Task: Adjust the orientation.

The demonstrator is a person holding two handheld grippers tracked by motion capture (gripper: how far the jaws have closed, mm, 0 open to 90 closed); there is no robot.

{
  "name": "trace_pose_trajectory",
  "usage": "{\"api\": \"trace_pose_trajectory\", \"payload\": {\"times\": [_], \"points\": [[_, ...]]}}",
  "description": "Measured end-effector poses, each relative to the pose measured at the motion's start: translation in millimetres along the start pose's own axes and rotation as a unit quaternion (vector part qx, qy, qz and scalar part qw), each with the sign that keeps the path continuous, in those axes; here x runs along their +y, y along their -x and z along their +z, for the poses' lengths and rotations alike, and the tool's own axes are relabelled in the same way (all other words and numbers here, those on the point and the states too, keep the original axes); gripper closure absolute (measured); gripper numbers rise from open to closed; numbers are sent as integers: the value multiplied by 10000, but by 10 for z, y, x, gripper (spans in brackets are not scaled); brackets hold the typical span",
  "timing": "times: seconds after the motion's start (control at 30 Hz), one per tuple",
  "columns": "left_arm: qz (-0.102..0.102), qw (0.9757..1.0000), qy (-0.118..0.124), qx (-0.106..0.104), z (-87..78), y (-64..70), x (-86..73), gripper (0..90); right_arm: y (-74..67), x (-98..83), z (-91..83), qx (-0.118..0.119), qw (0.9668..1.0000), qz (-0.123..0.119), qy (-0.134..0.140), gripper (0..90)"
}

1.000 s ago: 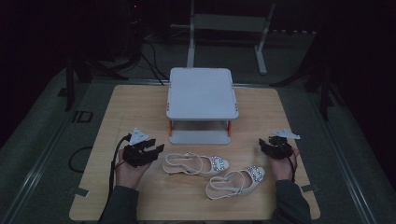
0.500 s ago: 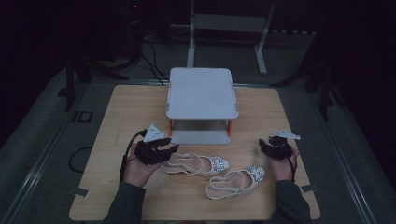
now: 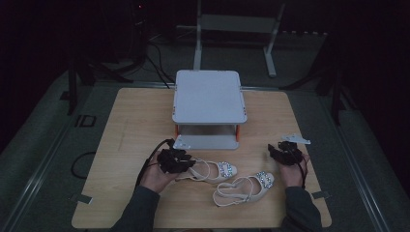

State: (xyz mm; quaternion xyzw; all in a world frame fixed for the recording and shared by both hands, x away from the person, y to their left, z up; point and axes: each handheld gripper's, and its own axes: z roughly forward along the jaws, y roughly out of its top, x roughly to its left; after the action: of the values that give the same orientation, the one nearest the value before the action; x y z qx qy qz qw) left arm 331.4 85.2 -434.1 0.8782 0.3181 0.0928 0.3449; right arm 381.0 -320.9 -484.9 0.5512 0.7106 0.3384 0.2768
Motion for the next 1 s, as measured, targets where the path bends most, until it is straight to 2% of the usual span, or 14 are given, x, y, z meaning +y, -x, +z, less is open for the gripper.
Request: {"api": "trace_pose_trajectory", "payload": {"times": [0.1, 0.3, 0.33, 0.4, 0.53, 0.57, 0.67, 0.7, 0.77, 0.8, 0.83, 0.87, 0.93, 1.0], "points": [[35, 10000, 39, -7, -11, 25, -17, 862, 2, 0, 1, -11, 10000, 4, 5, 527], [-49, 9999, 15, 124, -104, -3, -85, 873, 23, -2, -5, -17, 10000, 49, 18, 528], [-152, 9997, 10, 197, -174, -32, -149, 873, 32, -2, -7, -22, 10000, 60, 16, 529], [-207, 9995, 12, 252, -215, -50, -189, 873, 36, -3, -7, -27, 10000, 58, 21, 530], [-597, 9973, 19, 424, -430, -148, -438, 872, 28, -3, -5, -29, 10000, 56, 17, 531], [-597, 9973, 19, 424, -430, -148, -438, 871, 28, -3, -5, -29, 10000, 56, 17, 531], [-731, 9961, -5, 499, -556, -172, -611, 865, 22, -4, -3, -23, 10000, 51, 12, 531], [-815, 9950, -17, 578, -646, -174, -716, 864, 22, -4, -3, -23, 10000, 54, 11, 531], [-862, 9944, 6, 616, -685, -177, -760, 833, 23, -5, -3, -30, 10000, 64, 11, 532], [-922, 9937, 40, 638, -720, -185, -793, 781, 22, -5, -2, -27, 10000, 68, 10, 532], [-951, 9930, 117, 687, -755, -199, -812, 781, 22, -5, -2, -27, 10000, 68, 10, 532], [-993, 9922, 191, 733, -785, -220, -816, 734, 19, -6, 0, -24, 10000, 60, 7, 532], [-1035, 9905, 400, 812, -859, -262, -752, 637, 5, -4, 0, -27, 10000, 38, 8, 532], [-982, 9907, 447, 823, -873, -259, -709, 624, 2, -2, -1, -29, 10000, 30, 19, 532]]}}
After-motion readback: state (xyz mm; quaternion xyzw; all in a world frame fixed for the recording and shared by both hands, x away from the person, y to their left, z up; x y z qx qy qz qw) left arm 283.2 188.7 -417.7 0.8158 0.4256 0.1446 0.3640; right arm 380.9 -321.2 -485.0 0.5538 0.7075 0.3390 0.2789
